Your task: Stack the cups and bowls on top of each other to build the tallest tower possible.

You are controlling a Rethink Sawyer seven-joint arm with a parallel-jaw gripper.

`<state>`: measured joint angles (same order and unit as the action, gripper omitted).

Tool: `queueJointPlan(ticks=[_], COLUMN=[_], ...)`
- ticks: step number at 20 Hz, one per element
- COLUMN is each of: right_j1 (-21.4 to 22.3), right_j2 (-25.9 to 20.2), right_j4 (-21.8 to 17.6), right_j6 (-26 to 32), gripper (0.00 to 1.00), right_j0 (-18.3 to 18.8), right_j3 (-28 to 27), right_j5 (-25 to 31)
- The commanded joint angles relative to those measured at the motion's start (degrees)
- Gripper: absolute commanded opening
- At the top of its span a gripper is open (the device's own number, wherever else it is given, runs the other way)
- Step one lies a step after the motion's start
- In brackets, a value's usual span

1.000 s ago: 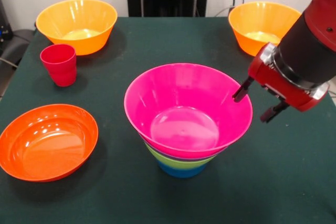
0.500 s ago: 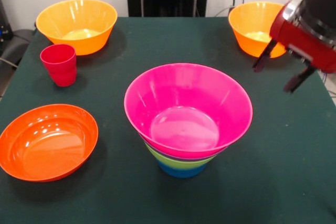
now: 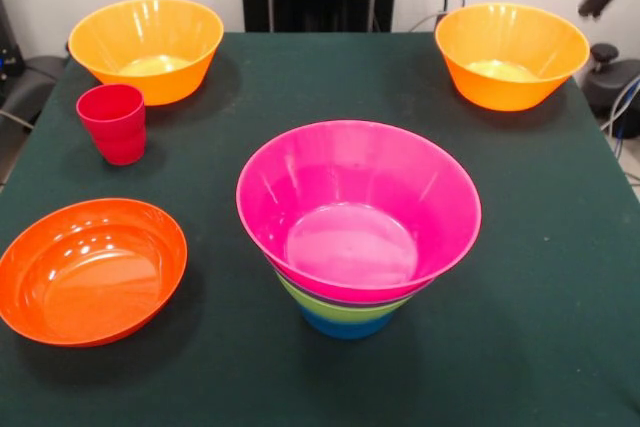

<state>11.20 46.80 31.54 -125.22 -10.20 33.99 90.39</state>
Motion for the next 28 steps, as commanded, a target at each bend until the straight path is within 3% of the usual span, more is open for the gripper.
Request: queueJointPlan(ticks=[1, 3, 11, 28], right_j1=[8.4, 11.4, 14.8, 13.7], right_j2=[-7.9, -9.2, -14.2, -24.8], right_j4=[-8.8, -11.1, -16.7, -24.0], right_j6=[19.5, 23.6, 30.0, 39.5], gripper=[1.00, 1.00, 1.00, 1.00], right_j0=[2.8, 3.4, 5.9, 13.6], right_j3=[9.0, 13.3, 19.2, 19.0], right_j5=[3.9, 0.6, -7.3, -18.3])
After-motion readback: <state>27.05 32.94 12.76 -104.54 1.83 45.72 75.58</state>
